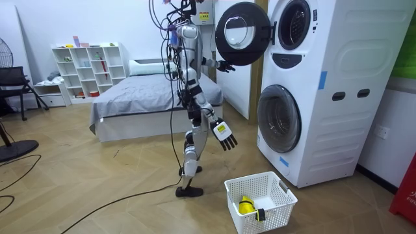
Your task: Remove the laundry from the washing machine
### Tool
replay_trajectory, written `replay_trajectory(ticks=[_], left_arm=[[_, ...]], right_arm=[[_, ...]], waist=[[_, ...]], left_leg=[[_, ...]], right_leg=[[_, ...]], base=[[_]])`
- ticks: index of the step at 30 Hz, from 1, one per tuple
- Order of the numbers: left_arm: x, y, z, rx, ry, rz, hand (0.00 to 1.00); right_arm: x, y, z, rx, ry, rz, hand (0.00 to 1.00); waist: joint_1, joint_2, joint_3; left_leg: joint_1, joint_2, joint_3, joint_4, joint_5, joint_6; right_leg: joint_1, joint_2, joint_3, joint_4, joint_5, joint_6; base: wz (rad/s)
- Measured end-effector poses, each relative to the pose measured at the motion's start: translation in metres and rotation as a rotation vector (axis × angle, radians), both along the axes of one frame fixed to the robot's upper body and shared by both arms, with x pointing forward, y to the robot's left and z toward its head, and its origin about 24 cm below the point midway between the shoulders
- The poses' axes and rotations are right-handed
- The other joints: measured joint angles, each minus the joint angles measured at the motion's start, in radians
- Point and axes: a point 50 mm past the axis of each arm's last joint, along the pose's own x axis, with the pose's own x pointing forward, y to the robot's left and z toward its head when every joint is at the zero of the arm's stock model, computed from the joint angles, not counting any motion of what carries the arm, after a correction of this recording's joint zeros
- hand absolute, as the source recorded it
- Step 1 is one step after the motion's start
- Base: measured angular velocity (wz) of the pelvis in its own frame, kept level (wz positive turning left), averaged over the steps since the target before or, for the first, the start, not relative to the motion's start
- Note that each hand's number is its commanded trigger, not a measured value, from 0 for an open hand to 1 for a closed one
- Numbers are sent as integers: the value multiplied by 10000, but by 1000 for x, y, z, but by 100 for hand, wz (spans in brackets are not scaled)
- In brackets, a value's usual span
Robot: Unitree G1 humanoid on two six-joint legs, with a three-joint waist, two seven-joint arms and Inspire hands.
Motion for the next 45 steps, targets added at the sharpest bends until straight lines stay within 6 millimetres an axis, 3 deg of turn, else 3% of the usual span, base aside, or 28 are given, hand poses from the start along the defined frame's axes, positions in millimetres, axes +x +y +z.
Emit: replay_trajectory(ticks=[4, 10, 14, 16, 17, 18, 21, 22, 27, 31, 35, 38, 39, 41, 43, 45], left_arm=[[9, -3, 9, 439, 145, -94, 0], [21, -12, 18, 757, 306, -54, 0], [31, -27, 26, 2191, 1099, -1056, 0], [36, -37, 30, 2563, 1378, -1555, 0], [38, -42, 36, 3013, 1592, -1903, 0], [40, -47, 40, 3287, 1811, -2119, 0], [46, -67, 53, 4253, 1979, -3129, 0], [48, -75, 57, 4368, 2148, -3571, 0], [48, -102, 66, 5332, 2682, -5273, 0], [47, -121, 70, 6049, 2828, -6383, 0], [42, -152, 73, 6983, 2868, -8102, 0], [29, -210, 133, 7237, -1225, -9947, 0], [26, -237, 151, 7112, -2816, -10931, 0], [22, -264, 173, 6834, -4814, -11799, 0], [19, -276, 187, 6913, -6049, -12268, 0], [19, -279, 184, 6977, -6318, -12847, 0]], right_arm=[[0, 2, -1, 186, 53, 92, 0], [1, 4, -1, 135, 203, 574, 0], [1, 4, -1, 152, 307, 846, 0], [1, 1, -1, 91, 360, 856, 0], [2, 0, 0, 106, 371, 898, 0], [2, -3, 1, 25, 396, 909, 0], [-8, -9, -2, -45, 908, 466, 0], [-12, -11, -2, -19, 1139, 340, 0], [-19, -12, -3, 29, 1533, 297, 0], [-16, -10, -4, 93, 1564, 284, 0], [-10, -3, -5, 231, 1570, 382, 0], [1, 6, -6, 344, 1410, 739, 0], [10, 12, -5, 380, 1318, 1176, 0], [25, 22, -3, 447, 1020, 1850, 0], [34, 29, -1, 476, 768, 2327, 0], [26, 27, -2, 631, 903, 2170, 0]], waist=[[-48, -101, 68], [-163, -133, 75], [-97, -118, 101], [-51, 30, 192], [208, -30, 232], [198, -11, 262], [152, -10, 272], [222, -2, 276], [403, -15, 284], [413, -15, 283], [426, -15, 279], [175, -58, 245], [-85, -46, 213], [-508, 0, 156], [-771, 16, 141], [-1350, 115, 62]], left_leg=[[-65, -14, -190, 19, 0, 0], [-238, -59, -512, 62, 15, 25], [-412, -10, -1047, 137, 55, 78], [-409, 47, -1438, 137, 82, 109], [-440, 48, -1545, 155, 81, 107], [-525, 102, -1725, 216, 107, 80], [-850, -7, -1672, 191, 144, 80], [-874, 12, -1593, 191, 193, 119], [-893, -40, -958, 192, 252, 219], [-1035, -193, -800, 206, 341, 368], [-1057, -220, -203, 205, 417, 496], [-1049, -233, 66, 213, 419, 501], [-1032, -262, 167, 208, 426, 514], [-1008, -332, 206, 183, 426, 519], [-873, -315, 198, 99, 424, 518], [-532, -275, 146, 51, 420, 512]], right_leg=[[8, 11, 4, 2, 2, 1], [-9, 16, 46, 3, 53, 39], [-54, 40, 176, 122, 119, 34], [-204, 85, 251, 334, 94, 36], [-527, 84, 635, -319, 301, -94], [-773, 132, 563, -318, 640, -84], [-783, 137, 694, -339, 684, -63], [-765, 144, 940, -314, 685, -60], [-674, 23, 1364, -300, 766, 70], [-686, -175, 1378, -312, 813, 145], [-679, -349, 1287, -315, 949, 367], [-772, -393, 1061, -315, 1014, 416], [-847, -396, 1091, -296, 1016, 424], [-928, -453, 1062, -317, 992, 492], [-1056, -450, 975, -306, 989, 499], [-960, -357, 794, -188, 1016, 453]], base=[[15], [19], [36], [25], [15], [38], [65], [49], [26], [21], [3], [-36], [-47], [-97], [-118], [-57]])
